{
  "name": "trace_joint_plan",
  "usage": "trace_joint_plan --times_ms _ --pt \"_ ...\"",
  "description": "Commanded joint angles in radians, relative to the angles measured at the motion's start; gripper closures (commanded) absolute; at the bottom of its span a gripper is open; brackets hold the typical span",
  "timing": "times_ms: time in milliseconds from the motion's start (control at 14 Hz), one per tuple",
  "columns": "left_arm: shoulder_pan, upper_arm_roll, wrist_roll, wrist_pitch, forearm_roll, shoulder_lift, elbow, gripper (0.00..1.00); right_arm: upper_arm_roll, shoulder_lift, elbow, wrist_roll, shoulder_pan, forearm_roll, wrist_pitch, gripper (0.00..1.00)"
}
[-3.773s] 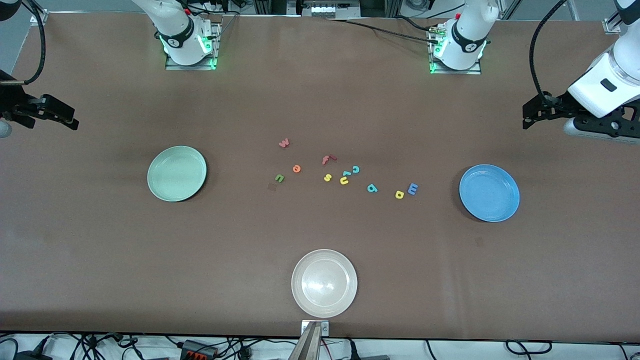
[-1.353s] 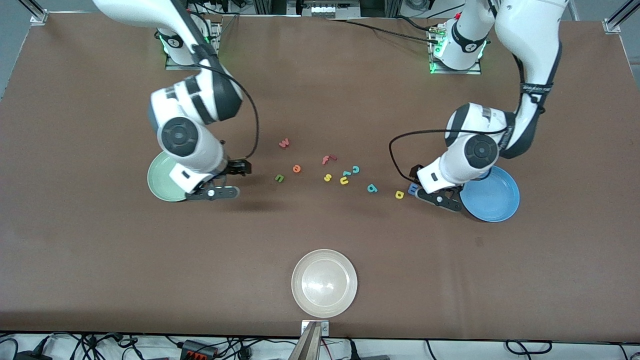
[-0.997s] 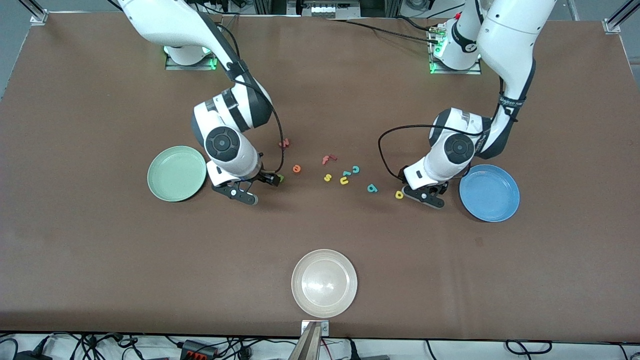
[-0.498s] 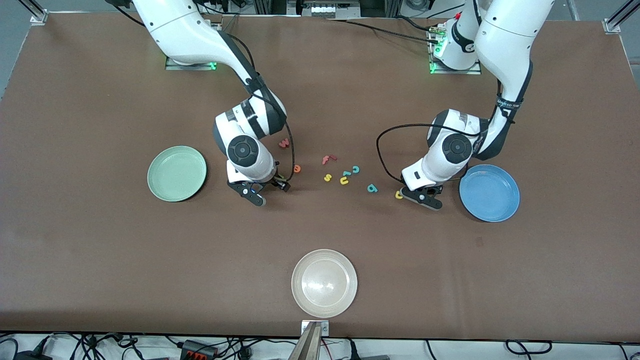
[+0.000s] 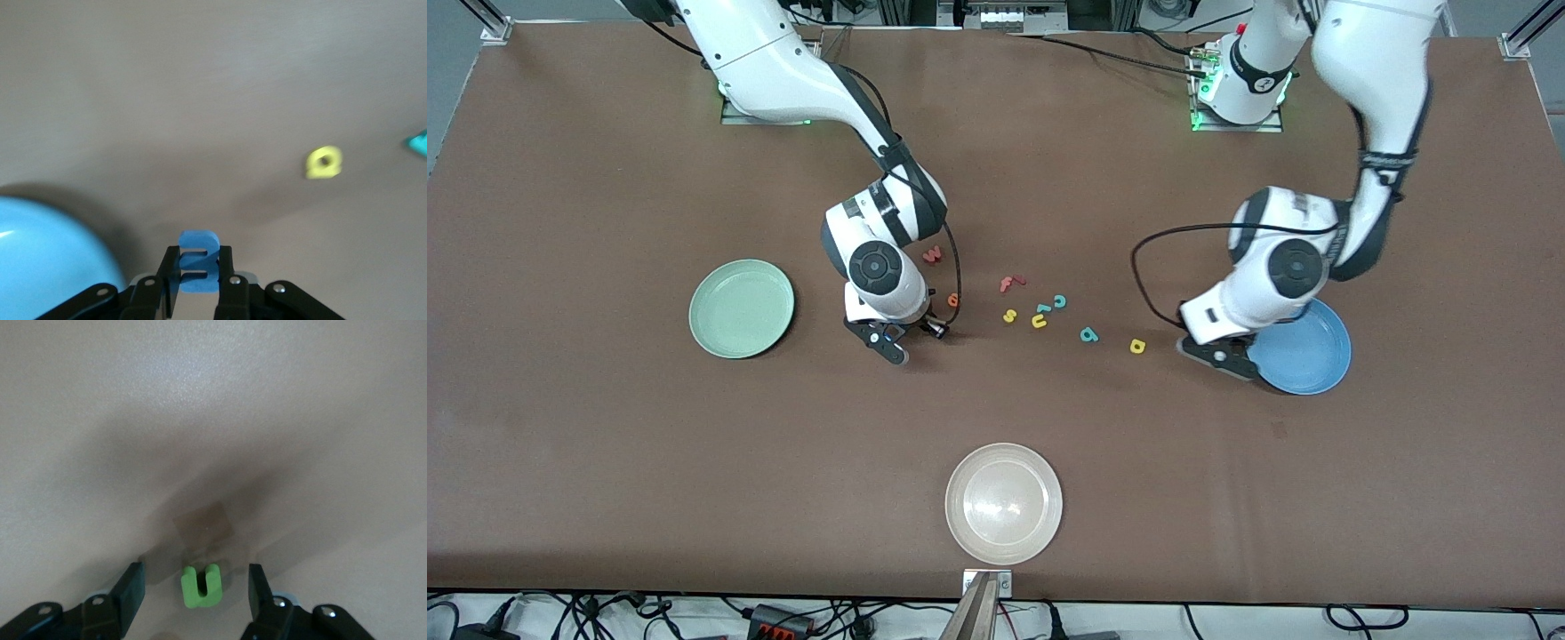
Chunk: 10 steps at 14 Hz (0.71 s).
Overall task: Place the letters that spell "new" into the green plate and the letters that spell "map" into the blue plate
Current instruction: 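Place the green letter on the green plate while the left gripper drops blue letter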
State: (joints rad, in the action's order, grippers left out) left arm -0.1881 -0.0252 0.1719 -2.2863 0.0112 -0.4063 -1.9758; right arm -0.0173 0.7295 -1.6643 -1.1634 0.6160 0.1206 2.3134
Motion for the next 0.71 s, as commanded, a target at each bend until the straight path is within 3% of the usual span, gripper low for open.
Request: trace_joint_plan --times_ms 0,142,214,285,356,427,641 --pt "0.088 -0.005 0.061 0.074 0.081 0.012 0.014 0.90 -0.009 0.010 0.009 -0.018 0.013 0.014 0.009 0.41" --pt "0.124 -0.007 0.078 0.090 0.082 0.001 0.003 0.90 -0.009 0.011 0.009 -0.018 0.013 0.014 0.009 0.50" --pt "0.127 -0.007 0.080 0.090 0.082 -0.005 -0.017 0.89 -0.009 0.010 0.009 -0.016 0.013 0.014 0.009 0.59" --pt "0.134 -0.005 0.080 0.088 0.082 -0.011 -0.021 0.77 -0.009 0.010 0.009 -0.013 0.013 0.014 0.009 0.70" --pt "0.154 -0.007 0.078 0.087 0.081 -0.025 -0.020 0.35 -0.009 0.010 0.009 -0.010 0.013 0.013 0.009 0.81" --pt "0.163 -0.007 0.077 0.084 0.082 -0.031 -0.017 0.00 -0.009 0.010 0.011 0.002 0.011 0.013 0.009 0.90" --pt "0.162 -0.018 0.077 0.094 0.081 -0.022 -0.008 0.00 -0.015 -0.016 0.015 0.100 -0.016 0.010 -0.006 0.98"
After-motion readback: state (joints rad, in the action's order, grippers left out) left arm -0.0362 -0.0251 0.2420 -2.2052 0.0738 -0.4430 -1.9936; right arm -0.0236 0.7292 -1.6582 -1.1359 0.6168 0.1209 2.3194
